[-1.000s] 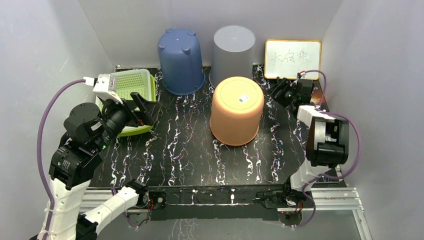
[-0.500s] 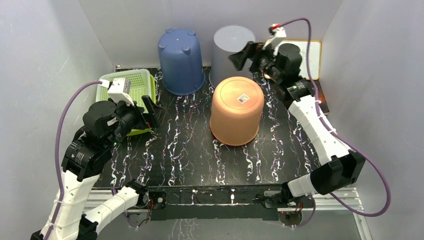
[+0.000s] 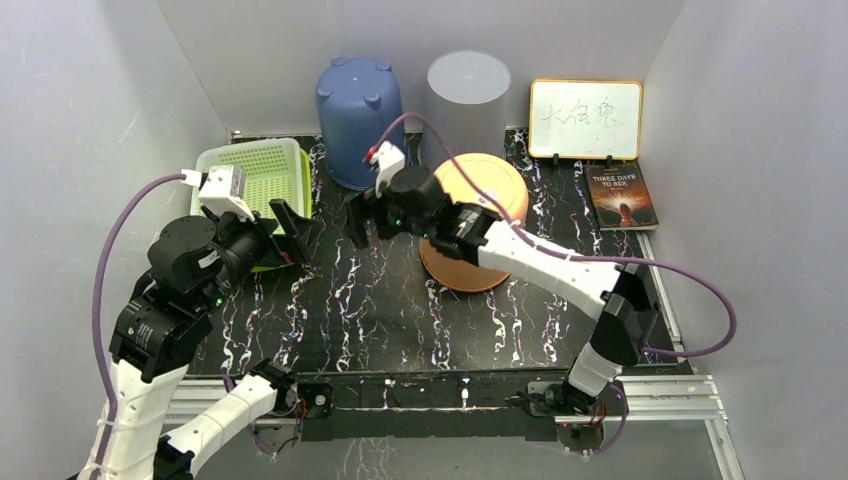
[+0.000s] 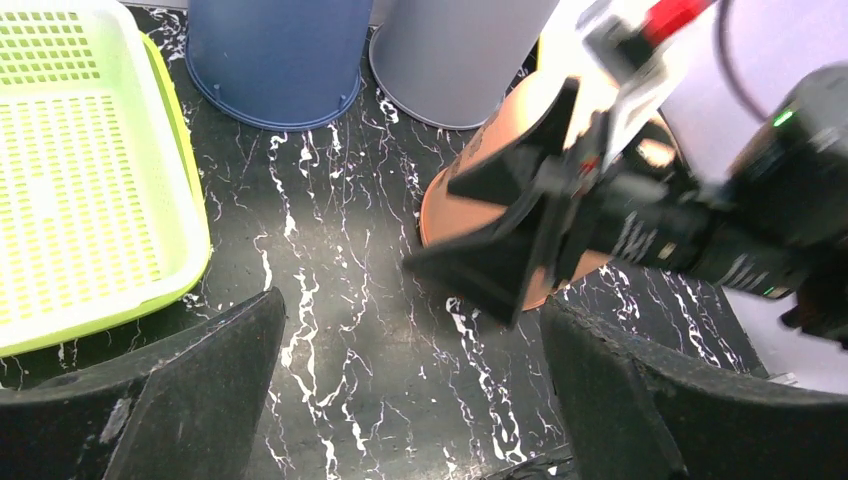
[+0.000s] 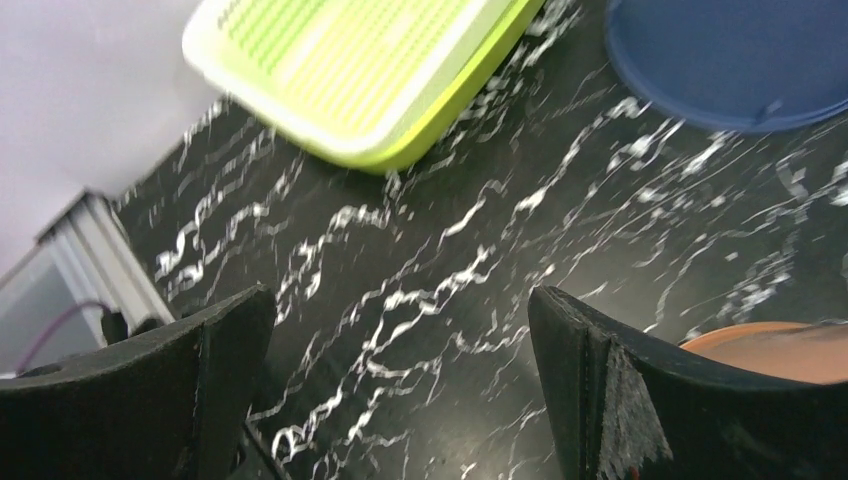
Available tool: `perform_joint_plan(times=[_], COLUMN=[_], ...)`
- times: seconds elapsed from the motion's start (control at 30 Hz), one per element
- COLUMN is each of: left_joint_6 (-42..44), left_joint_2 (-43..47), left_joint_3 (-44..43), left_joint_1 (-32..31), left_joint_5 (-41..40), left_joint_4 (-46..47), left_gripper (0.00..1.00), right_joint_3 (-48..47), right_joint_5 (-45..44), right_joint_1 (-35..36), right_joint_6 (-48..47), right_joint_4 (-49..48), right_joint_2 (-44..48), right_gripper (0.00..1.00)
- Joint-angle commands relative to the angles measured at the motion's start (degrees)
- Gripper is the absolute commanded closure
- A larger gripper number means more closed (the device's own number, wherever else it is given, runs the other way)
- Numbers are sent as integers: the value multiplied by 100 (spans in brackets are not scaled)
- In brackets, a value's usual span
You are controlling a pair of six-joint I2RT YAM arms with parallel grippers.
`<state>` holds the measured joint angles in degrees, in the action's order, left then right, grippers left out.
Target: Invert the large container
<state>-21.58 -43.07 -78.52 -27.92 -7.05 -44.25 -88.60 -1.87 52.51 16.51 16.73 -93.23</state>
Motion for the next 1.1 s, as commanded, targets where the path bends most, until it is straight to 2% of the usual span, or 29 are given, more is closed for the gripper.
perform_joint_plan(times=[0.0, 0.1, 0.27, 0.47, 0.83, 0.97, 1.07], left_joint_6=[67, 60, 40, 64, 136, 146, 146], left_joint_2=[106, 121, 167, 158, 135, 68, 45], left_joint_3=[-189, -153, -67, -103, 56, 162, 281], left_joint_1=[5, 6, 13, 7, 6, 6, 6], left_joint_5=[-122, -113, -90, -86, -200, -212, -199], left_joint_4=[-87, -88, -37, -108, -106, -101, -64], left_gripper=[2, 2, 2, 2, 2, 2, 2], right_joint_3=[310, 675, 1029, 1239, 1679, 1740, 1799], right_joint_5=[-361, -449, -1294, -1442, -1491, -1965, -1966], right_joint_1=[360, 389, 285, -315, -1552, -1885, -2219], right_joint_6=[-21, 20, 57, 278, -207, -474, -480], right_joint_4=[-148, -362, -669, -892, -1044, -1002, -994], right_joint_2=[-108, -263, -537, -972, -866, -892, -902], right_gripper=[2, 2, 2, 2, 2, 2, 2])
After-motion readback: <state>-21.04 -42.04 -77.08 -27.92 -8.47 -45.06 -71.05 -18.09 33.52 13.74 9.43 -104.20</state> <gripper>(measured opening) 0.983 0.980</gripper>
